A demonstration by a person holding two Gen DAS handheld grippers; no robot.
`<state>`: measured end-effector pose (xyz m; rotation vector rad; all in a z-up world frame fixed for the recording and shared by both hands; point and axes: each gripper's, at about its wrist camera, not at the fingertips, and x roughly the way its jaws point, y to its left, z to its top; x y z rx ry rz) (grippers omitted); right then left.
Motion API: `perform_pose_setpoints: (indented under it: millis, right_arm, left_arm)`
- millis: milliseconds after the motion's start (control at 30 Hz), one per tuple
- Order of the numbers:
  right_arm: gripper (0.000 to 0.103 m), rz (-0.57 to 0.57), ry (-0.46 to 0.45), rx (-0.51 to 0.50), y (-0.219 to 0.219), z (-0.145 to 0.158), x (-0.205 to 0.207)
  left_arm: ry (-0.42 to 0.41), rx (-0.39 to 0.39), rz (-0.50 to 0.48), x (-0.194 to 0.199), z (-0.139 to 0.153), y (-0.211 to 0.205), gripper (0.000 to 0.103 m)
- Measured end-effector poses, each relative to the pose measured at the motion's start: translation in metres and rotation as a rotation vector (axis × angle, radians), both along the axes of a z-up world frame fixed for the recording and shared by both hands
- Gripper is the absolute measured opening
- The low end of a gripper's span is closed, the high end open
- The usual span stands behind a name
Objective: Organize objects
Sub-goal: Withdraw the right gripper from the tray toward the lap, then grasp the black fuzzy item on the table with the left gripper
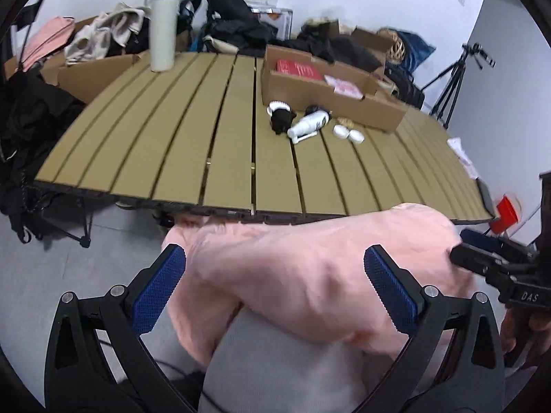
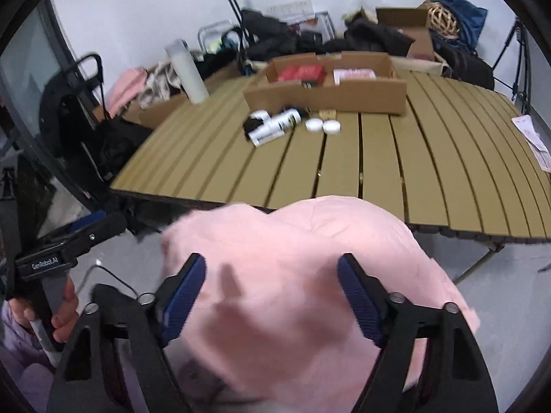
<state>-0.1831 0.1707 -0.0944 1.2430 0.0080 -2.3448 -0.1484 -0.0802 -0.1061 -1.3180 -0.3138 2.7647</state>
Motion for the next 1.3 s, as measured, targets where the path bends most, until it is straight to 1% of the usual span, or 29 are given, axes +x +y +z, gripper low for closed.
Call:
perform_pose_setpoints:
  millis: [133,200,267,333,400,433,500,533,567,600,633,700,767,800,833,867,900,933,967,1033,1133,1200,1300]
  right_arm:
    - [0.074,-0.015,0.005,0.031,-0.001,-0.006,-0.042]
    - [0.067,-0.031,0.002,0.055,-0.002,-0.011,-0.068]
    - [0.064,-0.043,-0.008,0.072,-0.003,-0.014,-0.094]
    - [0.064,-0.05,-0.016,0.076,-0.006,-0.018,-0.119]
    - [0.063,-0.055,-0.025,0.062,-0.008,-0.021,-0.143]
    - [0.061,-0.057,-0.027,0.055,-0.01,-0.023,-0.156]
    - [0.053,-0.067,-0.035,0.053,-0.013,-0.029,-0.181]
    - [0.05,-0.075,-0.044,0.049,-0.014,-0.033,-0.196]
    - [0.044,-0.079,-0.048,0.046,-0.015,-0.036,-0.205]
    - [0.043,-0.085,-0.052,0.045,-0.016,-0.04,-0.215]
    - [0.043,-0.091,-0.055,0.045,-0.016,-0.043,-0.223]
    - [0.039,-0.1,-0.065,0.043,-0.017,-0.049,-0.238]
    - [0.036,-0.1,-0.063,0.042,-0.019,-0.052,-0.247]
    - [0.032,-0.093,-0.057,0.05,-0.021,-0.053,-0.249]
    - [0.03,-0.088,-0.049,0.065,-0.024,-0.054,-0.25]
    - [0.024,-0.086,-0.043,0.084,-0.026,-0.056,-0.251]
    - [0.016,-0.081,-0.043,0.093,-0.028,-0.058,-0.251]
    - [0.013,-0.076,-0.045,0.097,-0.03,-0.06,-0.25]
    - [0.008,-0.071,-0.046,0.106,-0.031,-0.063,-0.249]
    - [0.005,-0.061,-0.04,0.1,-0.031,-0.066,-0.247]
    - [0.004,-0.077,-0.045,0.097,-0.029,-0.067,-0.247]
    - [0.004,-0.095,-0.051,0.086,-0.024,-0.065,-0.244]
    - [0.003,-0.119,-0.032,0.046,-0.013,-0.047,-0.229]
  left_arm:
    - [0.014,0.003,-0.019,-0.043,0.002,0.004,0.102]
    - [0.036,-0.014,-0.023,-0.069,0.006,0.007,0.102]
    - [0.043,-0.039,-0.012,-0.098,0.007,0.007,0.101]
    - [0.042,-0.022,-0.001,-0.128,0.005,0.003,0.099]
    - [0.034,0.021,0.015,-0.156,0.0,-0.003,0.094]
    - [0.02,0.037,0.022,-0.171,-0.003,-0.004,0.09]
    - [-0.012,0.041,0.032,-0.195,-0.013,-0.006,0.086]
    - [-0.043,0.029,0.043,-0.208,-0.02,-0.007,0.081]
    - [-0.073,0.022,0.053,-0.218,-0.026,-0.007,0.075]
    - [-0.093,0.032,0.058,-0.226,-0.031,-0.009,0.073]
    - [-0.108,0.058,0.065,-0.233,-0.037,-0.012,0.072]
    - [-0.12,0.078,0.065,-0.238,-0.044,-0.013,0.068]
    - [-0.14,0.07,0.059,-0.243,-0.052,-0.011,0.059]
    - [-0.14,0.085,0.047,-0.244,-0.054,-0.011,0.057]
    - [-0.134,0.111,0.029,-0.243,-0.056,-0.009,0.047]
    - [-0.132,0.12,0.017,-0.245,-0.055,-0.007,0.036]
    - [-0.125,0.122,0.001,-0.244,-0.054,-0.004,0.031]
    - [-0.118,0.109,-0.013,-0.243,-0.051,0.001,0.027]
    - [-0.118,0.08,-0.016,-0.243,-0.05,0.005,0.027]
    - [-0.116,0.036,-0.024,-0.24,-0.048,0.012,0.026]
    - [-0.123,0.048,-0.023,-0.231,-0.047,0.013,0.025]
    - [-0.113,0.054,-0.013,-0.221,-0.041,0.01,0.024]
    - [-0.076,0.084,0.006,-0.192,-0.017,0.001,0.024]
